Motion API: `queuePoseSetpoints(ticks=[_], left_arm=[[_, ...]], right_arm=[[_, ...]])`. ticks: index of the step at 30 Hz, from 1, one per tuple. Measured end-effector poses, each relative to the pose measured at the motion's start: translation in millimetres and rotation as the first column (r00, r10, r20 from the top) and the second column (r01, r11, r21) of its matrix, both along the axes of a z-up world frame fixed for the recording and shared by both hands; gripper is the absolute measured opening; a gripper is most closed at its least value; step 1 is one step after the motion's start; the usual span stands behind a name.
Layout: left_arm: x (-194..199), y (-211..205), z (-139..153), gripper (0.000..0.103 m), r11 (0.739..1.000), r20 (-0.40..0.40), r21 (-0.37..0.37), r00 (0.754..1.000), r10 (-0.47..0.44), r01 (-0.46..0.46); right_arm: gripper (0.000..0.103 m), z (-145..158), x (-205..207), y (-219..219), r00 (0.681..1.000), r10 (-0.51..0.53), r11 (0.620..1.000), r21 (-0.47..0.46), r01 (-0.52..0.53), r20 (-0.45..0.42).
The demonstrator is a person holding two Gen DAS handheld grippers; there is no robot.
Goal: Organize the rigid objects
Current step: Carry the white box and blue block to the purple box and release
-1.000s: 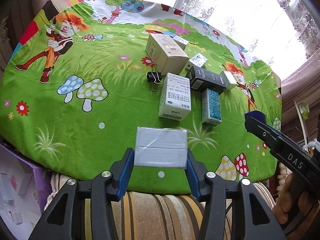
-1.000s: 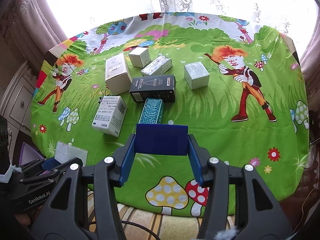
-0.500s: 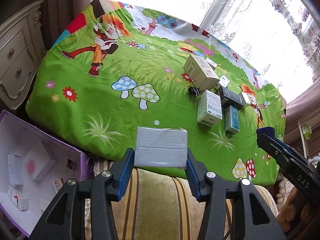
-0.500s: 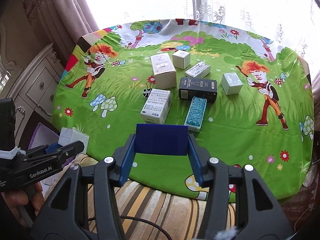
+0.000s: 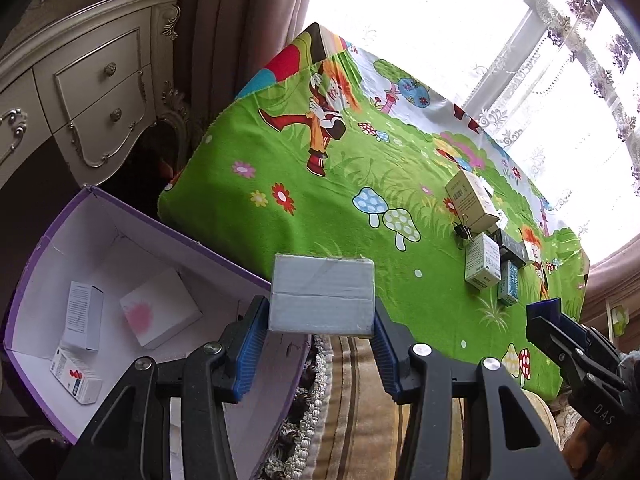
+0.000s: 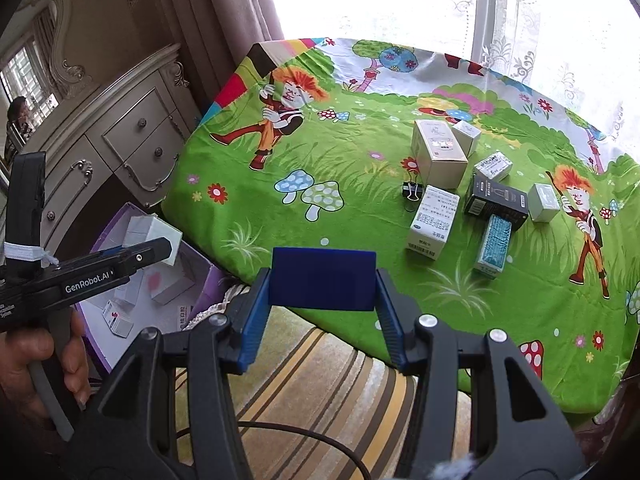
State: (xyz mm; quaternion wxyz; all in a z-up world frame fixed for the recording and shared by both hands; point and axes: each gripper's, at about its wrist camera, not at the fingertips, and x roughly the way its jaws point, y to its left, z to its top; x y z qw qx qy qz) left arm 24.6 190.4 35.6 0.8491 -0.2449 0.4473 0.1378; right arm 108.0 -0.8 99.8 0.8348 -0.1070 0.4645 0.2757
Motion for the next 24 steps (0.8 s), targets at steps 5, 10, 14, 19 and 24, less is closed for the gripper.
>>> queuePoseSetpoints(ticks=[5,10,14,19,24], left_arm=[[-26,29,-3,0.05,0.998,-0.002,-0.003,0.998,0.061,-0.061],[-50,52,-8,0.05,0.993,-0.004,-0.008,0.993,0.117,-0.117],[-67,65,-15,0.05,0.988,-0.02,-0.009,0.988,0.152,-0.152],[-84,77,-26,0.051,0.983,-0.045,-0.025,0.983,0.178,-0.179],[-96,88,-29,0.055,0.973,-0.053,-0.037,0.973,0.226,-0.229]], right_arm=[[0.054,1,-20,38,0.995,0.095,0.995,-0.014,-0.095,0.009],[0.054,-5,-45,79,0.978,0.208,0.978,-0.031,-0.208,-0.002],[0.054,-13,-65,108,0.956,0.293,0.955,-0.044,-0.293,-0.019],[0.054,-28,-87,134,0.927,0.372,0.925,-0.06,-0.375,-0.05],[0.069,-43,-103,151,0.901,0.428,0.897,-0.087,-0.433,-0.076]])
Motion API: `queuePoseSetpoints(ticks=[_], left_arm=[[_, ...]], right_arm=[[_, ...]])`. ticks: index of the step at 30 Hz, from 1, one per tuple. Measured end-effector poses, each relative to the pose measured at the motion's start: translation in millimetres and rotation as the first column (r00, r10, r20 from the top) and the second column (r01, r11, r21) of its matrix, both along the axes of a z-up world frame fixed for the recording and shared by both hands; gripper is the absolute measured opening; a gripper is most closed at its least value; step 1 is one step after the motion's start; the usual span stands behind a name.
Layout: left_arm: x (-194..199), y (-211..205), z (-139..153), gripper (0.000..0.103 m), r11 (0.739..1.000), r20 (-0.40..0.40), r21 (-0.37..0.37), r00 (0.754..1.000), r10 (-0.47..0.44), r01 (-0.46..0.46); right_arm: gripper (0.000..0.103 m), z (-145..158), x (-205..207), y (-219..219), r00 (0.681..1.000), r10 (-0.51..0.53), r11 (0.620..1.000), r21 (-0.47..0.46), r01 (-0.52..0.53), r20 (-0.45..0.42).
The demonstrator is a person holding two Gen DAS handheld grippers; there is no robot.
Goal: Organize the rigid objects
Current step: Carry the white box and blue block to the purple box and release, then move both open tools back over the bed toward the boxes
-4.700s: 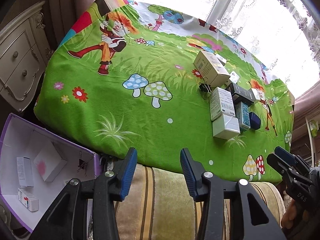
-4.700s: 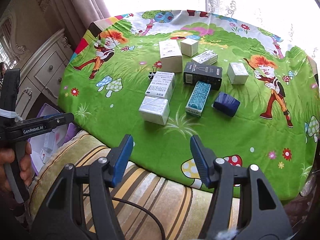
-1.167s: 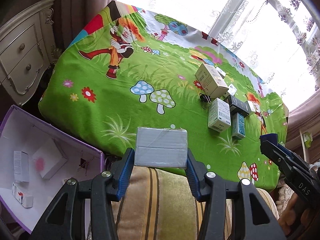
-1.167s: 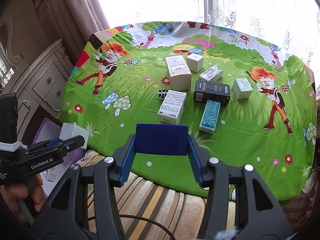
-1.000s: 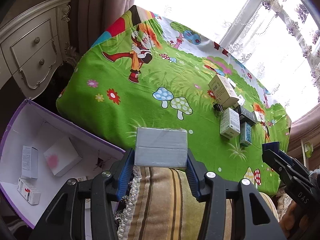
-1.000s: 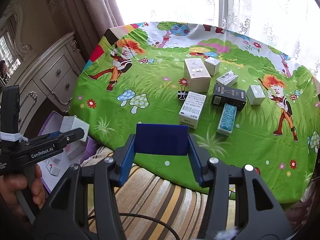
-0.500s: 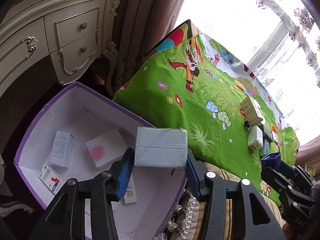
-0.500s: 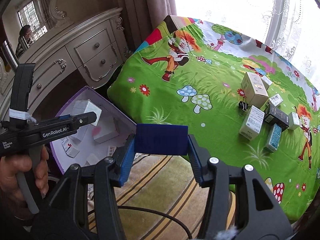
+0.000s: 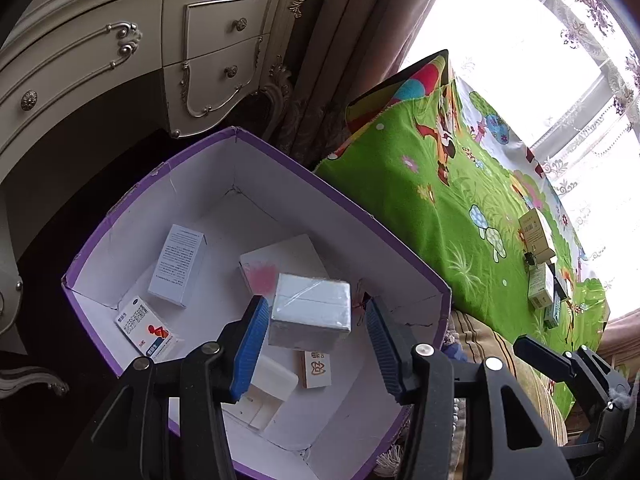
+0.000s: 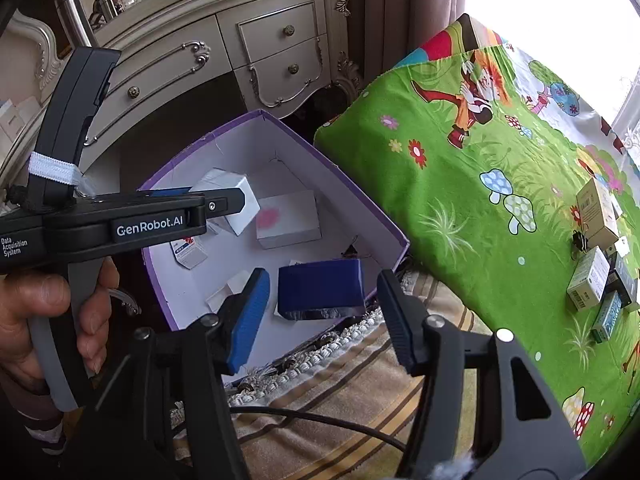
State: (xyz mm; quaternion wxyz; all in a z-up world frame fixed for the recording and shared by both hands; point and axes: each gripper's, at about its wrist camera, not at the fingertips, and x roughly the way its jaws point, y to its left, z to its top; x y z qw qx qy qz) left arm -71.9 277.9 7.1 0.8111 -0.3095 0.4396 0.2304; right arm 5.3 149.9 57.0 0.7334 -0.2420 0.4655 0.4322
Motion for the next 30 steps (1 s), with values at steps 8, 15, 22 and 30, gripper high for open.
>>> queuePoseSetpoints(ticks=[8,15,22,30], left_arm=[[5,-4,0,0.061,1.0,0.002,-0.009,1.0,-0.005,0.005],[26,-25,6,0.061,0.998,-0.005,0.007,0.998,-0.066,0.066],[56,-53,12,0.061,0.99,-0.012,0.025,0.99,-0.139,0.14],[94,-88,15,0.061,0.973,-0.029,0.039,0.974,-0.225,0.226]], right_arm=[[0.074,2,8,-11,0.999,-0.036,0.999,0.002,0.036,-0.003],[0.074,15,34,-42,0.992,-0.126,0.991,0.037,0.126,0.001],[0.074,28,67,-85,0.969,-0.248,0.965,0.083,0.247,0.006],[0.075,31,102,-140,0.927,-0.376,0.921,0.111,0.374,-0.01]])
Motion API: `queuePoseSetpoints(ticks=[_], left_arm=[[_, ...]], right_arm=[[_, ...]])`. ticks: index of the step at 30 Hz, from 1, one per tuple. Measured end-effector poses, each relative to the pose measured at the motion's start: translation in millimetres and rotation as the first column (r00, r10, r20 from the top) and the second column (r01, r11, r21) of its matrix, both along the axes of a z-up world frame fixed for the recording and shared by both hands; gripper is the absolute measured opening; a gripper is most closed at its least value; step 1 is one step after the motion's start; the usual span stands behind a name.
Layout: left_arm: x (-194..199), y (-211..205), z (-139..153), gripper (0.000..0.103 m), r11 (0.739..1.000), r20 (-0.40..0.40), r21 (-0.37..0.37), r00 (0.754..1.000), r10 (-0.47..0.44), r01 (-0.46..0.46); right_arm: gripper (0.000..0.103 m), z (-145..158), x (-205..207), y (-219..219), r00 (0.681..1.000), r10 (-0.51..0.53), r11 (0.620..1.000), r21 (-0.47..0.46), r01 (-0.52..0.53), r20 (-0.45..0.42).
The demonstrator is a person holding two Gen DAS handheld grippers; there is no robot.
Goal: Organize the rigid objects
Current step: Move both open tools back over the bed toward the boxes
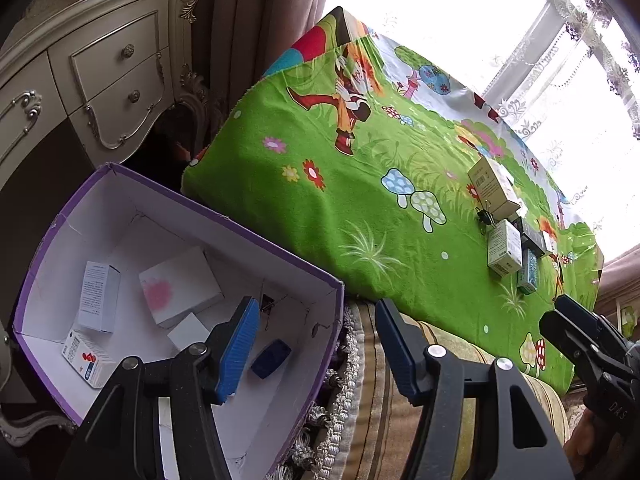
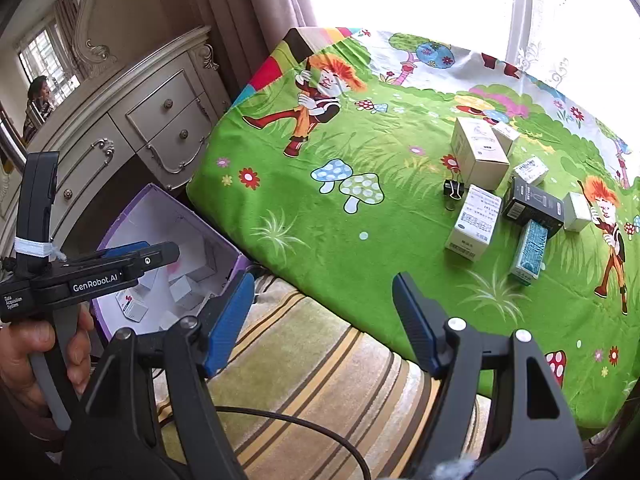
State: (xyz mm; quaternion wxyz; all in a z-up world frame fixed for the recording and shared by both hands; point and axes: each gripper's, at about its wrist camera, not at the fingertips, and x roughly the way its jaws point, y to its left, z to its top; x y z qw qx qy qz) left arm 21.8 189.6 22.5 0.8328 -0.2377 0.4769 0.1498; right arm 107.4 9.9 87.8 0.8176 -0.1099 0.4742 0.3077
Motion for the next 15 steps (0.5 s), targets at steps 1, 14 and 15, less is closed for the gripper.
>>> queuePoseSetpoints(ticks=[1,14,15], left_arm=[[5,-5,0,0.061,1.0,-0.002,0.002,1.0,-0.011,0.011],[62,-62,-3,0.061,0.988,-0.017,0.004,0.988,-0.154,0.154],[66,-65,-3,0.061,0.987,-0.019,0.004,0.987,-0.162,0.163]], right_arm=[[0.075,0,5,-8,1.0,-0.02,1.0,0.004,0.02,-0.002],[0.075,-11,63,-97,0.961,-0.276,0.961,-0.004,0.276,0.0],[0.075,-12,66,-100,0.958,-0.288,0.958,-0.004,0.288,0.0]])
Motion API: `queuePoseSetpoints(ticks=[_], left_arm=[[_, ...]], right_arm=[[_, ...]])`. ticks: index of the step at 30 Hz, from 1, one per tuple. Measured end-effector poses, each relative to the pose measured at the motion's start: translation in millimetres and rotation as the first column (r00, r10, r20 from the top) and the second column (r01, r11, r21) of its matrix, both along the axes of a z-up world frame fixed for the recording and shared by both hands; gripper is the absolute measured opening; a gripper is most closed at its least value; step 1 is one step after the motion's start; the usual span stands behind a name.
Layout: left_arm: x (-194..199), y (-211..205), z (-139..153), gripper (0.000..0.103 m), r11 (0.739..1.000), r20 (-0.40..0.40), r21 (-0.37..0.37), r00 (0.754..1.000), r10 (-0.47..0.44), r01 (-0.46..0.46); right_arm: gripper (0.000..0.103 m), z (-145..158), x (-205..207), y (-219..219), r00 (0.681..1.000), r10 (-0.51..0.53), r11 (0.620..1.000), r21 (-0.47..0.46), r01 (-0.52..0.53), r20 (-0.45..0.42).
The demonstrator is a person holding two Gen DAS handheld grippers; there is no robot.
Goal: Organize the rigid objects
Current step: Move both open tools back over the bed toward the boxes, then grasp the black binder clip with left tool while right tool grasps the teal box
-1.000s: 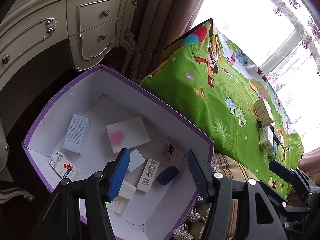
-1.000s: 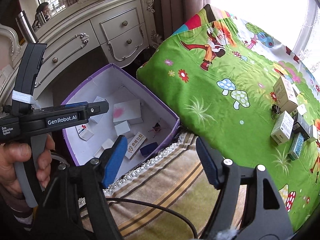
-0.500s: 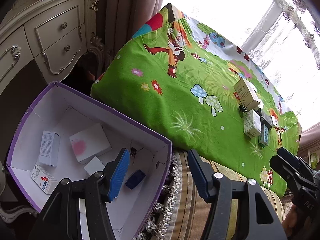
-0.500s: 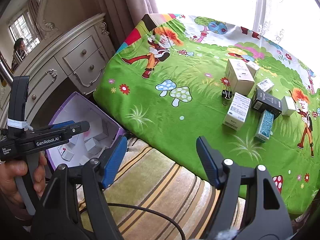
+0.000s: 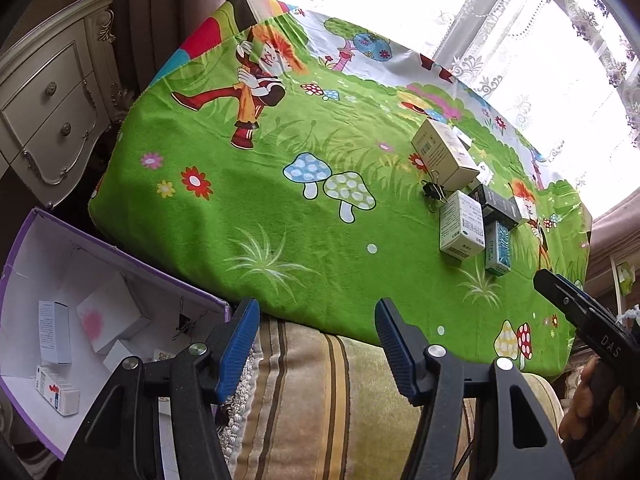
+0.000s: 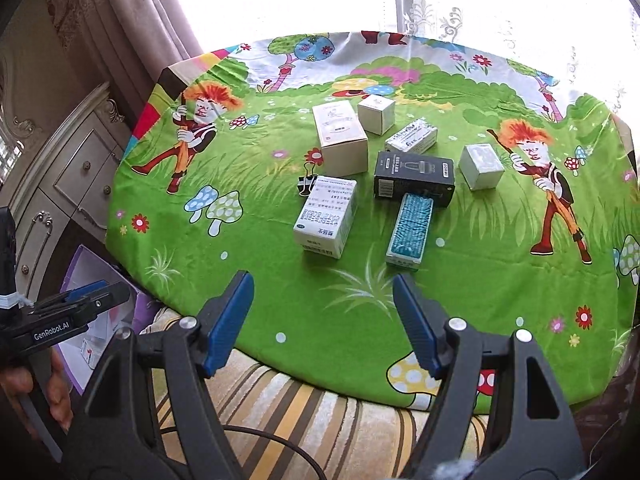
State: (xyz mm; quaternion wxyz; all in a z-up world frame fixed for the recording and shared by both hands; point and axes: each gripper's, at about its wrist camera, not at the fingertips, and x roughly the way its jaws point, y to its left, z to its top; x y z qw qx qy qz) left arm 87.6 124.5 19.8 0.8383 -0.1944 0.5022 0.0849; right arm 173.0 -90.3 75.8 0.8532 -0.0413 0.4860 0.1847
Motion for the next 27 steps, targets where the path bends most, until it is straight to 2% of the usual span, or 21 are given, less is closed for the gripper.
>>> queuePoseSetpoints(ticks=[10,21,27], left_arm=[[38,-26,-7,0.061,0.998,-0.008,0.004,0.998,-0.069,0.069],[92,-51,-9,0.061,0.985,0.026,0.001,0.984,-0.174,0.174],[125,-55,-14,0.06,0.98,0.039,-0.049,0.981,-0.19,0.192]], right_arm=[[0.075,-20,29,-28,0.991,-0.131,0.991,-0.041,0.131,-0.013],[0.075,-47,60,-33,0.987,-0.16,0.983,-0.091,0.157,-0.033],[0.075,-58,72,-32,0.987,-0.156,0.982,-0.109,0.151,-0.036]])
